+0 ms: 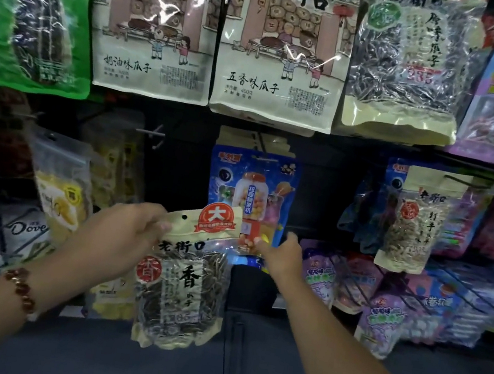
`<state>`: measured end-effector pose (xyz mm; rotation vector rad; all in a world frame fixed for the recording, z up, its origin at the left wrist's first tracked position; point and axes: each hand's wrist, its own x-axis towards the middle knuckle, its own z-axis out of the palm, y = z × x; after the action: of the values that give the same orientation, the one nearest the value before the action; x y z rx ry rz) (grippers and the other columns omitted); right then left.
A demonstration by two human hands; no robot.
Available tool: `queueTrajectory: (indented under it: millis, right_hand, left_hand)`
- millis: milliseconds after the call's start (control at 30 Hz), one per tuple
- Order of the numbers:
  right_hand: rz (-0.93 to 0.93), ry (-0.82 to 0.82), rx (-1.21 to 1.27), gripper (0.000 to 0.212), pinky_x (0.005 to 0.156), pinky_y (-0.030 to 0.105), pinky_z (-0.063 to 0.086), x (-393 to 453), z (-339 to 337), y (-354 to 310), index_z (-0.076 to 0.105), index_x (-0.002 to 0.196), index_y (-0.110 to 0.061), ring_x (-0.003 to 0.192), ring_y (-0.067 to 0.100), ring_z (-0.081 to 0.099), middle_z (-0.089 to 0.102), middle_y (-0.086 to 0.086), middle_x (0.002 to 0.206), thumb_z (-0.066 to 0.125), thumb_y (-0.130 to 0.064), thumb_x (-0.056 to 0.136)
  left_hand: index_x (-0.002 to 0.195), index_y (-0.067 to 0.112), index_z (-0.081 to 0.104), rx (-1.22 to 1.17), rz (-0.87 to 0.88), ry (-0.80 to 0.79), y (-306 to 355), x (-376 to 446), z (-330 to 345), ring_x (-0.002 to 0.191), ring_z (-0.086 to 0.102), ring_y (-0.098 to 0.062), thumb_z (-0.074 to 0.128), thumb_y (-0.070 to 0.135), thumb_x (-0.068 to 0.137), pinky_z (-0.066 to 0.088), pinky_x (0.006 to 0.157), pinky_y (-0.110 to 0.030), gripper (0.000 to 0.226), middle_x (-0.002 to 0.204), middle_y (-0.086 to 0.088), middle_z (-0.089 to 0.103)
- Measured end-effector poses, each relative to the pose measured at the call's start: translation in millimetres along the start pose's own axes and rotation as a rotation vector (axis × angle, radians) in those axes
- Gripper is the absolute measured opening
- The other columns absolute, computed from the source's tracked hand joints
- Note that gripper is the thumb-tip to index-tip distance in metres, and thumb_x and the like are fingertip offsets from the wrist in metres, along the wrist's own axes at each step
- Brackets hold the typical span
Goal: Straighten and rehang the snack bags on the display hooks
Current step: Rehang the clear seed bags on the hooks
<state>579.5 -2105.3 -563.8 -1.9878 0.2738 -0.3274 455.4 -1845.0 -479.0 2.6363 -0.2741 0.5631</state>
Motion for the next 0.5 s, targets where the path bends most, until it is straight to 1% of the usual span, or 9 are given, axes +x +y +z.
queueTrajectory:
  millis: [33, 67, 100, 133, 233, 333, 367, 433, 500]
  right_hand:
    - [-0.002, 0.004, -0.007, 0.039, 0.070, 0.035, 0.051, -0.7, -0.9, 0.6, 0.058, 0.104, -0.011, 0.084, 0.023, 0.062, 0.064, 0.008, 0.099, 0.076, -0.035, 0.080]
    - [-0.007, -0.003, 0.003, 0.030, 0.061, 0.032, 0.047, -2.3, -2.7, 1.7, 0.059, 0.093, -0.012, 0.074, 0.019, 0.059, 0.063, 0.004, 0.087, 0.075, -0.034, 0.081]
    - [-0.015, -0.019, 0.036, 0.026, 0.056, 0.029, 0.043, -4.7, -5.1, 2.6, 0.059, 0.089, -0.012, 0.069, 0.015, 0.057, 0.061, 0.000, 0.080, 0.075, -0.032, 0.081]
    - [-0.025, -0.045, 0.080, 0.025, 0.055, 0.027, 0.041, -7.8, -7.8, 3.0, 0.060, 0.090, -0.012, 0.069, 0.012, 0.057, 0.062, -0.002, 0.081, 0.075, -0.031, 0.082]
    - [-0.021, -0.114, 0.181, 0.032, 0.060, 0.026, 0.044, -20.7, -14.9, 0.6, 0.059, 0.102, -0.009, 0.076, 0.012, 0.060, 0.064, 0.000, 0.093, 0.075, -0.029, 0.083]
    - [0.005, -0.098, 0.247, 0.030, 0.060, 0.027, 0.043, -33.0, -23.5, -2.4, 0.052, 0.098, -0.010, 0.068, 0.012, 0.056, 0.057, 0.003, 0.088, 0.073, -0.027, 0.084]
    - [0.012, -0.089, 0.284, 0.029, 0.062, 0.029, 0.046, -36.3, -27.1, -3.4, 0.052, 0.096, -0.012, 0.069, 0.015, 0.058, 0.059, 0.004, 0.089, 0.073, -0.027, 0.083]
    - [0.012, -0.073, 0.341, 0.025, 0.068, 0.036, 0.053, -46.0, -36.8, -7.4, 0.055, 0.098, -0.017, 0.078, 0.020, 0.065, 0.066, 0.006, 0.096, 0.072, -0.026, 0.083]
    - [-0.004, -0.084, 0.359, 0.020, 0.077, 0.041, 0.056, -58.2, -46.6, -9.7, 0.059, 0.100, -0.020, 0.087, 0.024, 0.068, 0.069, 0.009, 0.100, 0.070, -0.026, 0.083]
  left_hand:
    - [0.077, 0.023, 0.058, 0.000, 0.001, 0.003, -0.9, 0.3, -0.4, 0.059, 0.058, -0.010, 0.047, 0.037, 0.099, 0.049, 0.057, -0.038, 0.028, 0.066, 0.004, 0.062]
    - [0.076, 0.023, 0.057, -0.005, -0.002, 0.005, -1.8, 0.4, -1.1, 0.058, 0.057, -0.010, 0.046, 0.037, 0.099, 0.048, 0.057, -0.038, 0.029, 0.065, 0.003, 0.061]
    - [0.074, 0.023, 0.056, -0.009, -0.006, 0.007, -2.4, 0.1, -1.9, 0.058, 0.057, -0.010, 0.047, 0.037, 0.099, 0.048, 0.057, -0.038, 0.030, 0.064, 0.003, 0.061]
    - [0.074, 0.022, 0.055, -0.007, -0.007, 0.009, -2.6, -0.1, -2.7, 0.059, 0.057, -0.010, 0.047, 0.037, 0.099, 0.048, 0.057, -0.037, 0.030, 0.064, 0.003, 0.060]
    - [0.075, 0.022, 0.057, 0.001, -0.021, 0.011, -0.5, -1.5, -6.6, 0.060, 0.058, -0.011, 0.047, 0.036, 0.099, 0.048, 0.058, -0.036, 0.030, 0.065, 0.003, 0.062]
    - [0.074, 0.022, 0.055, -0.011, -0.028, 0.011, 6.5, -4.3, -11.4, 0.059, 0.057, -0.012, 0.047, 0.034, 0.100, 0.048, 0.056, -0.035, 0.029, 0.066, 0.002, 0.062]
    - [0.074, 0.023, 0.055, -0.012, -0.024, 0.010, 9.2, -4.8, -13.0, 0.056, 0.056, -0.011, 0.047, 0.033, 0.100, 0.047, 0.054, -0.034, 0.029, 0.064, 0.002, 0.061]
    - [0.075, 0.024, 0.055, -0.005, -0.014, 0.010, 13.2, -4.8, -16.1, 0.051, 0.054, -0.009, 0.048, 0.032, 0.100, 0.046, 0.052, -0.033, 0.028, 0.061, 0.002, 0.060]
    - [0.076, 0.026, 0.057, -0.011, -0.003, 0.019, 14.2, -2.8, -19.2, 0.058, 0.058, -0.008, 0.049, 0.033, 0.100, 0.051, 0.058, -0.036, 0.026, 0.064, 0.004, 0.062]
